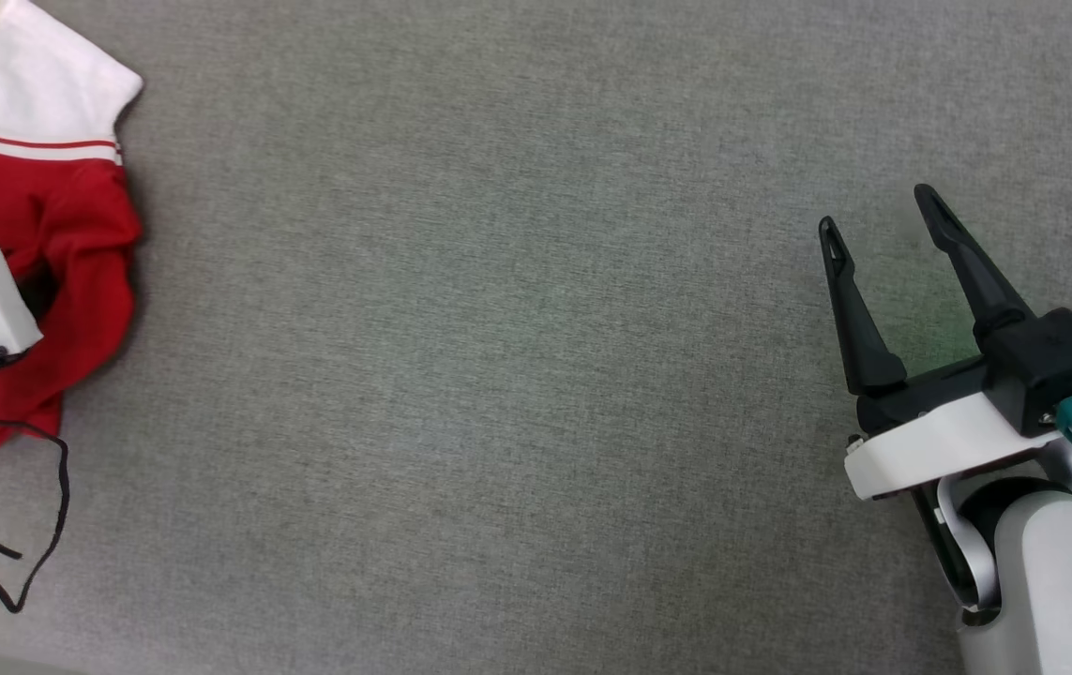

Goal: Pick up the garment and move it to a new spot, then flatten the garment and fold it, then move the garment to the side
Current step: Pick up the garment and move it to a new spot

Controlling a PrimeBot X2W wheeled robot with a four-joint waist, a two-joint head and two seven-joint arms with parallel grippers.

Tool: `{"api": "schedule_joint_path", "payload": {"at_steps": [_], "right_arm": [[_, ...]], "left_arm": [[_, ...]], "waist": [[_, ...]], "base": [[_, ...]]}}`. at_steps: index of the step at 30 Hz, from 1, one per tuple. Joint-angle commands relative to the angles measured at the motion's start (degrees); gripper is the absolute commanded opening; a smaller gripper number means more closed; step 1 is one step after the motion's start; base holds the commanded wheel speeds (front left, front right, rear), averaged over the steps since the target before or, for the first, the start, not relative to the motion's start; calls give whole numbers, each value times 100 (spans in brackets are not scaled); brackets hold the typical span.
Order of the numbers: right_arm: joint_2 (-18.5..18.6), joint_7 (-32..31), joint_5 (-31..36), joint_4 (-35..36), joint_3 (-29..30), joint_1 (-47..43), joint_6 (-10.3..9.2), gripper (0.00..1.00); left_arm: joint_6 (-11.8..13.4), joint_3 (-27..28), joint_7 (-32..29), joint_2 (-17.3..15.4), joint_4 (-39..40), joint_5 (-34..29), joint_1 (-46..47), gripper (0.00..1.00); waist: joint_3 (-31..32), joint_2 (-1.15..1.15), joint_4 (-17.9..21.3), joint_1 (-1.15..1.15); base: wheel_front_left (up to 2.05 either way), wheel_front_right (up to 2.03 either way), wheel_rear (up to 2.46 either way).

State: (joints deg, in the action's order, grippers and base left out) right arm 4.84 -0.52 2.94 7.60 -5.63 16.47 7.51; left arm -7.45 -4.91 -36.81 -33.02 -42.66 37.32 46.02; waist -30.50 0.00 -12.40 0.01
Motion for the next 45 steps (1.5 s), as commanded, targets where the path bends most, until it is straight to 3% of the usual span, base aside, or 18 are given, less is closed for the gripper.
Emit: {"api": "schedule_joint_path", "payload": {"at_steps": [1, 4, 6, 7, 13, 19, 24, 30, 36, 45], "right_arm": [[1, 31, 11, 21, 1, 91, -3, 100], [10, 17, 16, 37, 26, 119, -3, 100], [21, -4, 21, 55, 32, 123, -3, 100], [31, -15, 26, 61, 35, 124, -3, 100], [55, -57, 28, 46, 50, 92, -3, 100], [-16, 52, -37, -75, 100, -73, -3, 100], [-101, 156, -143, -198, 184, -271, -3, 100], [-175, 249, -260, -307, 274, -503, -3, 100], [-200, 349, -446, -398, 373, -798, -3, 100], [-199, 390, -777, -485, 496, -1178, -3, 100]], "left_arm": [[64, -12, -240, 60, -172, 72, -166, 100], [221, 12, -591, 232, -419, 239, -314, 100], [293, 57, -656, 325, -494, 323, -348, 41], [312, 67, -714, 386, -525, 368, -354, 0], [398, 46, -371, 328, -395, 253, -231, 0], [527, 24, 622, -71, -82, -189, 82, 0], [777, 34, 1641, -156, 86, -549, 308, 0], [838, -95, 2447, -203, 212, -867, 546, 0], [864, -328, 3172, -8, 443, -1159, 754, 0], [820, -759, 3710, 772, 813, -1218, 503, 0]], "waist": [[-118, 0, 99, -1], [-162, 0, 108, -1], [-189, 0, 106, -1], [-192, 0, 101, -1], [-82, 0, 22, -1], [402, 0, -34, -1], [952, 0, -52, -1], [1465, 0, 2, -1], [1993, 0, 201, -1], [2577, 0, 821, -1]], "base": [[0, 0, 0], [0, 0, 0], [0, 0, 0], [0, 0, 0], [0, 0, 0], [0, 0, 0], [0, 0, 0], [0, 0, 0], [0, 0, 0], [0, 0, 0]]}}
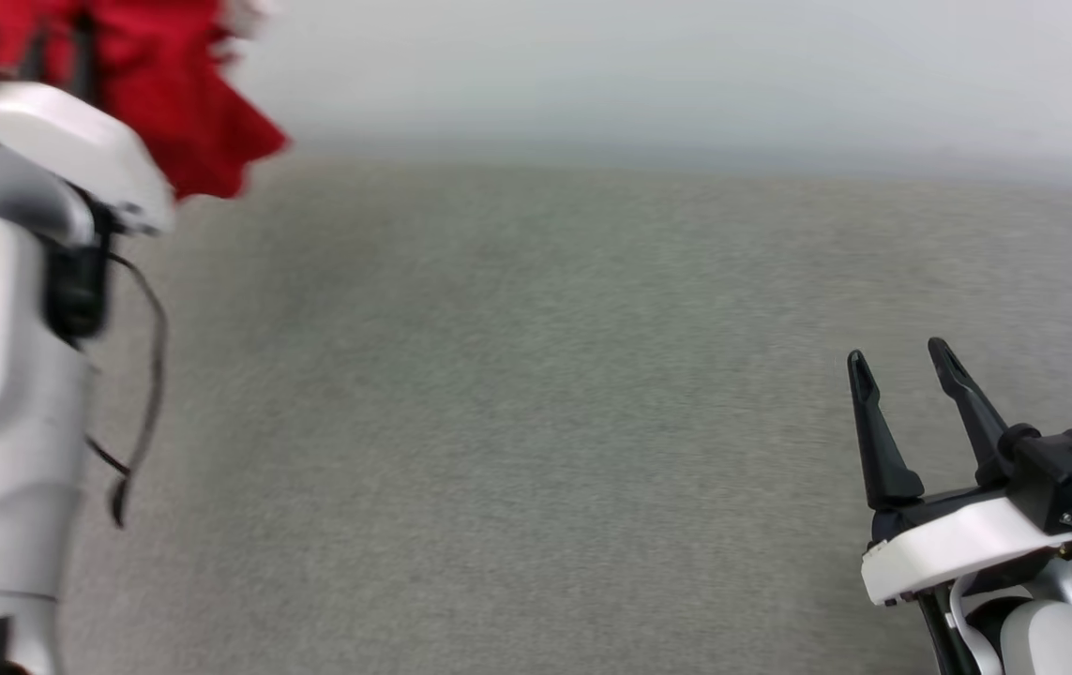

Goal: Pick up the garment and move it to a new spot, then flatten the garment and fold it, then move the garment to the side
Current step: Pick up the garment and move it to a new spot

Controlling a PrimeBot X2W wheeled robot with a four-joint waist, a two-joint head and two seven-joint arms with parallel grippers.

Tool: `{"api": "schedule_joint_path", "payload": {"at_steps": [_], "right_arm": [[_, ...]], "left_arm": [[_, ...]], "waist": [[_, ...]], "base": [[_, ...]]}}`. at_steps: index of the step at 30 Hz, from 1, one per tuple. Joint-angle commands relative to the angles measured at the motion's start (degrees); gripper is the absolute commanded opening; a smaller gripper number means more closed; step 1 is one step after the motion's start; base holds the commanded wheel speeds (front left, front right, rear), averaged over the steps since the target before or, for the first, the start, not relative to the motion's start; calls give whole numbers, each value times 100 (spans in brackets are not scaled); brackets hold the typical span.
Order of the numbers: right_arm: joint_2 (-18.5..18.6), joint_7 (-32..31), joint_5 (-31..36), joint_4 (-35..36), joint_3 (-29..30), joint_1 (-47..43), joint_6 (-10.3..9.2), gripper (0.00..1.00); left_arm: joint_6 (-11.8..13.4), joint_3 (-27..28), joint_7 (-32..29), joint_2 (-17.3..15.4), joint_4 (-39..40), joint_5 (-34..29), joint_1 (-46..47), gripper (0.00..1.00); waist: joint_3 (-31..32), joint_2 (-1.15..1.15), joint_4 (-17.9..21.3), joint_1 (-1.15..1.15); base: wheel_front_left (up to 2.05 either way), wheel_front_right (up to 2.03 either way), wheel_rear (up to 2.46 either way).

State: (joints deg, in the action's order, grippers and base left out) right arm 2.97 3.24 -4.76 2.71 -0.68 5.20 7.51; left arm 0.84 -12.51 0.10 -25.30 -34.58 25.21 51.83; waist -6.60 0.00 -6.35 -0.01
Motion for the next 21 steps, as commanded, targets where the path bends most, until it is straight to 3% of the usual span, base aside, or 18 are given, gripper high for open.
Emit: {"api": "schedule_joint_path", "payload": {"at_steps": [1, 12, 21], "right_arm": [[-13, 1, 1, 11, 6, -95, -3, 100], [-13, -32, -181, 61, -48, -162, -3, 100], [-14, 52, -255, 28, 24, -159, -3, 100]], "left_arm": [[-36, -67, 63, 106, 59, 0, -123, 0], [-461, -928, 131, 1306, 295, 164, -784, 0], [-715, -1844, -186, 1830, 399, 287, -1937, 0]], "waist": [[218, 0, 300, 1], [100, 0, 1338, 1], [-233, 0, 1835, 1]], "base": [[0, 0, 0], [0, 0, 0], [0, 0, 0]]}}
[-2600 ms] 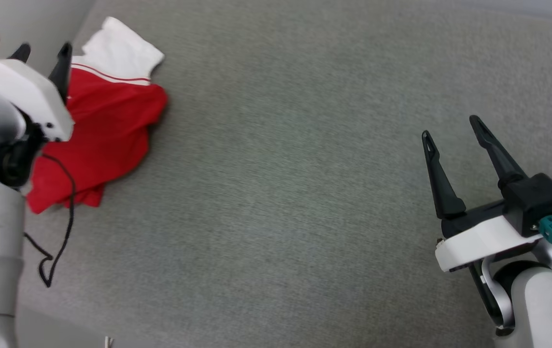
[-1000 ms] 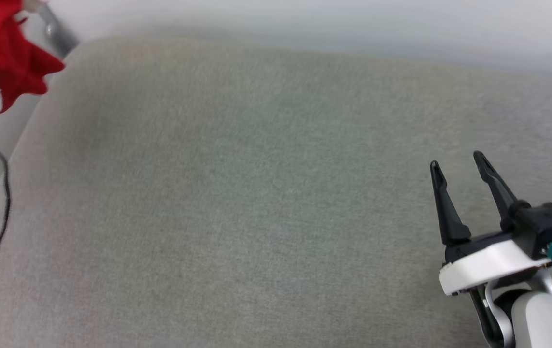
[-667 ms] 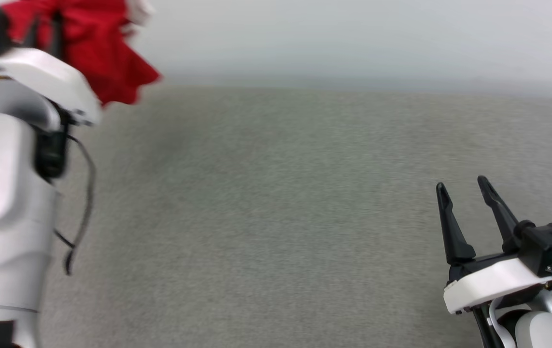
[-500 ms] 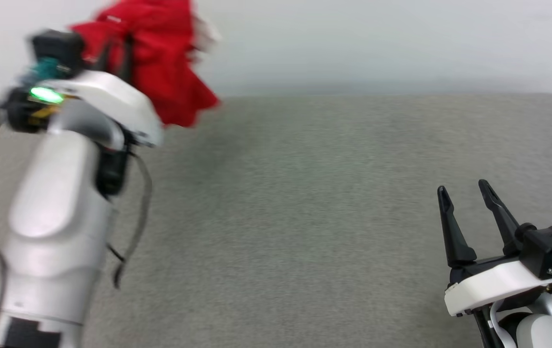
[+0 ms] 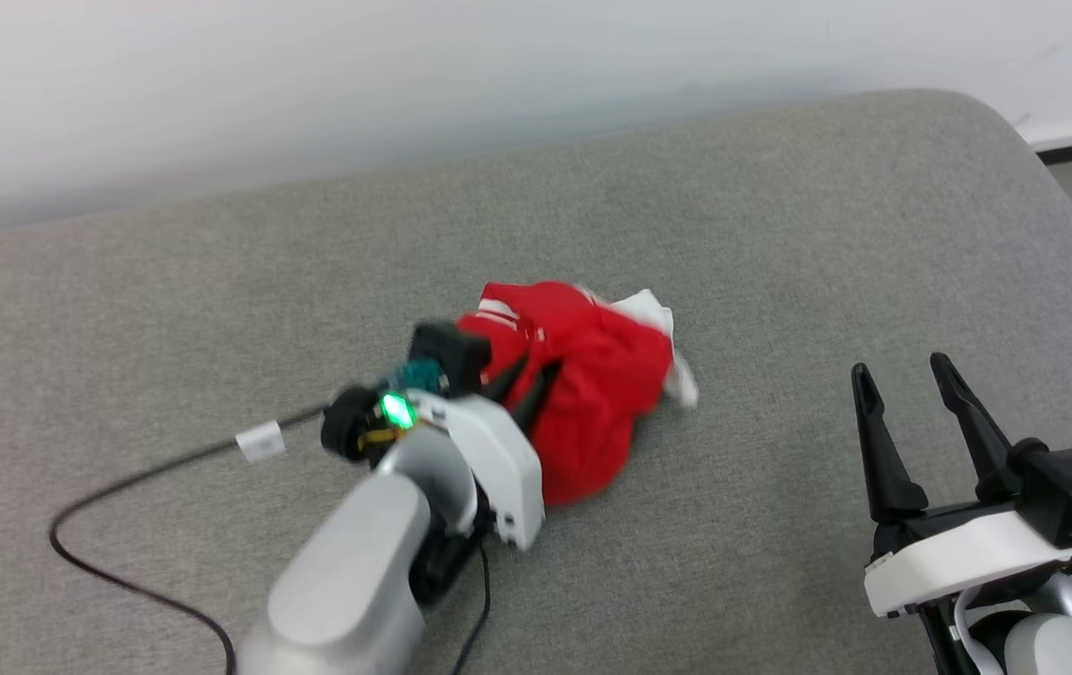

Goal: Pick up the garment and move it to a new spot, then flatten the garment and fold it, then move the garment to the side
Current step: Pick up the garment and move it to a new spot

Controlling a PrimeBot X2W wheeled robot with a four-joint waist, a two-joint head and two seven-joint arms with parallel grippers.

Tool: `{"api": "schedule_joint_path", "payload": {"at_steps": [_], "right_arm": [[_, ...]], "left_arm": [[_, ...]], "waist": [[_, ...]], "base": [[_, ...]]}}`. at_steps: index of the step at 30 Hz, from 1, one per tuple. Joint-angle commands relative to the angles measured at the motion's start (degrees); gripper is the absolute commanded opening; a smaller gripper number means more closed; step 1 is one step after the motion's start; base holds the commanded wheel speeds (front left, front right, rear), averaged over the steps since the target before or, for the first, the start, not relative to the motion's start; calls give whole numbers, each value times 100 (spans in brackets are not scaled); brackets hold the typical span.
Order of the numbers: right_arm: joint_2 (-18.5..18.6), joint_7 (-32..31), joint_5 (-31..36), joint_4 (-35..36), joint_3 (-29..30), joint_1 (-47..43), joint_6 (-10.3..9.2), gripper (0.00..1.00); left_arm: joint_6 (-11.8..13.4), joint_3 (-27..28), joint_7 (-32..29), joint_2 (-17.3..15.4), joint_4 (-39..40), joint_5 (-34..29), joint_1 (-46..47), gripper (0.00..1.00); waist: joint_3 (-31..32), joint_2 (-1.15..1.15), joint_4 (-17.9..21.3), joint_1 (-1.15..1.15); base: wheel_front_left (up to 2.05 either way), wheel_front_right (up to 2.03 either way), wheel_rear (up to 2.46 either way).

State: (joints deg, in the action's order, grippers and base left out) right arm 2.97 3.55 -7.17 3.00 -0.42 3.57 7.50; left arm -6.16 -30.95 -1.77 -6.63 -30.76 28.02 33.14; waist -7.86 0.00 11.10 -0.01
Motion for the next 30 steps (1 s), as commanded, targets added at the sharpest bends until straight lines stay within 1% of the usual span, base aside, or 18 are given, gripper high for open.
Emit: {"api": "schedule_joint_path", "payload": {"at_steps": [1, 5, 6, 7, 12, 17, 20, 25, 30], "right_arm": [[-15, 40, -39, -2, 11, 14, -2, 100], [-15, 99, -121, -30, 35, 88, -1, 100], [-15, 104, -133, -47, 21, 114, -1, 100], [-14, 115, -102, -62, 24, 128, -2, 100], [-12, 129, -37, -121, 67, 148, -2, 100], [-12, 64, 25, -140, 142, 24, -2, 100], [-12, 11, 47, -111, 209, -44, -2, 100], [-12, -109, 85, -29, 294, -204, -1, 100], [-11, -217, 161, 29, 344, -394, -2, 100]], "left_arm": [[-24, -81, -44, -8, 39, 26, -229, 0], [-33, -422, -141, 9, 99, -63, -725, 0], [-30, -473, -109, -1, 119, -81, -819, 39], [-4, -521, -81, -9, 150, -136, -895, 100], [206, -533, 423, 26, 448, -296, -1002, 100], [402, -432, 1024, 14, 832, -436, -956, 100], [582, -325, 1296, -41, 1059, -537, -919, 100], [948, -25, 1516, -151, 1336, -556, -1089, 100], [1304, 497, 1615, -330, 1521, -341, -1430, 100]], "waist": [[-148, 0, 96, 1], [-295, 0, 23, 1], [-301, 0, 2, 1], [-300, 0, -31, 1], [-191, 0, -268, 1], [57, 0, -540, 1], [189, 0, -702, 1], [360, 0, -946, 1], [538, 0, -1137, 1]], "base": [[0, 0, 0], [0, 0, 0], [0, 0, 0], [0, 0, 0], [0, 0, 0], [0, 0, 0], [0, 0, 0], [0, 0, 0], [0, 0, 0]]}}
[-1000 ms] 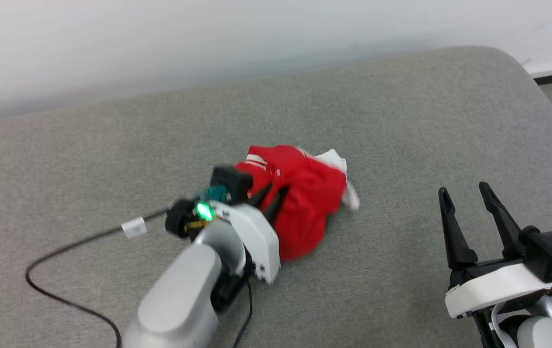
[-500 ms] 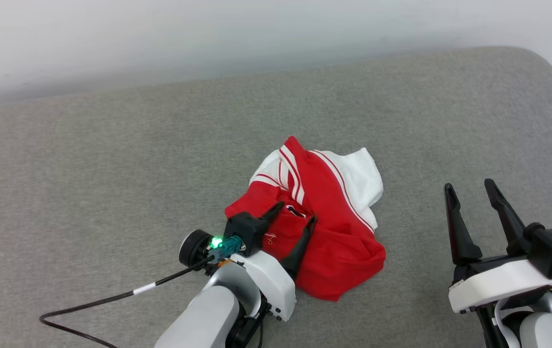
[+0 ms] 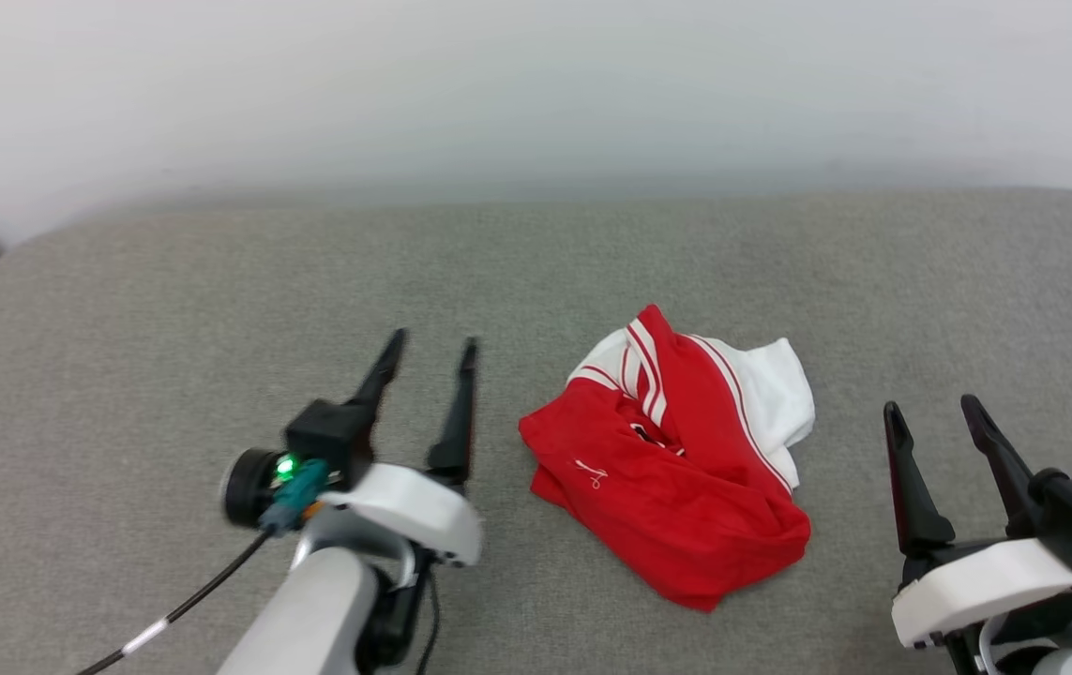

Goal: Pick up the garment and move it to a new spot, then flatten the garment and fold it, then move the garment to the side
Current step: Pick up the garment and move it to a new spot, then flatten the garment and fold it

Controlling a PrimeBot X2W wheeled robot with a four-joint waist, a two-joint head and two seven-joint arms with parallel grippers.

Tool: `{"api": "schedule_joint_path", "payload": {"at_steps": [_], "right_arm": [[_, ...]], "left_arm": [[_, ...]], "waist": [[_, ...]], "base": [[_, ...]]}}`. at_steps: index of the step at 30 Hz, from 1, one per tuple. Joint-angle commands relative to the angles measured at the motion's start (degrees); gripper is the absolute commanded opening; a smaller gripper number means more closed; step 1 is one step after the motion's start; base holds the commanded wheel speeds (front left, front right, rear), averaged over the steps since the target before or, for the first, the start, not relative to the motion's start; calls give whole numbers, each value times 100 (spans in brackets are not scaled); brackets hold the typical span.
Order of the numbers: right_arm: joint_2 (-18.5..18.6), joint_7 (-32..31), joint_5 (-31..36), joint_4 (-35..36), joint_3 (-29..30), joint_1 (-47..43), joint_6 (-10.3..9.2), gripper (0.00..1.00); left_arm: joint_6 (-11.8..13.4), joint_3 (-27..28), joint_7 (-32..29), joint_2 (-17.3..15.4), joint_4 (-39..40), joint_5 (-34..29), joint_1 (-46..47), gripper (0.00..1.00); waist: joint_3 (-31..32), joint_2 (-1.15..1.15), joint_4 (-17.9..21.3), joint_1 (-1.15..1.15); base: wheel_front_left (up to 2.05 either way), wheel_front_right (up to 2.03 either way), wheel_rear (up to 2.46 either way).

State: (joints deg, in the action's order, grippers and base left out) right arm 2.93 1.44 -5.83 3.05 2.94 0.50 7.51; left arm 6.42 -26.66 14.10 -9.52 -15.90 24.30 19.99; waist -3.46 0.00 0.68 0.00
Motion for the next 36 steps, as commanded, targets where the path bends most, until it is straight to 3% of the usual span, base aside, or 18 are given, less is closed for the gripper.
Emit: {"api": "schedule_joint_path", "payload": {"at_steps": [1, 6, 17, 36], "right_arm": [[-7, -31, 16, 30, 18, -121, -3, 100], [-7, -105, -38, 94, 48, -357, -3, 100], [-7, -190, -75, 96, 13, -634, -3, 100], [-6, -235, -249, -37, 162, -438, -3, 100]], "left_arm": [[123, 168, 37, -94, 64, 56, -214, 100], [352, 571, 55, -427, 211, 201, -671, 100], [369, 567, -276, -903, 572, 199, -1209, 100], [479, 488, -303, -942, 819, 227, -1339, 100]], "waist": [[137, 0, -129, 0], [334, 0, -265, 0], [491, 0, -297, 0], [473, 0, -385, 0]], "base": [[0, 0, 0], [0, 0, 0], [0, 0, 0], [0, 0, 0]]}}
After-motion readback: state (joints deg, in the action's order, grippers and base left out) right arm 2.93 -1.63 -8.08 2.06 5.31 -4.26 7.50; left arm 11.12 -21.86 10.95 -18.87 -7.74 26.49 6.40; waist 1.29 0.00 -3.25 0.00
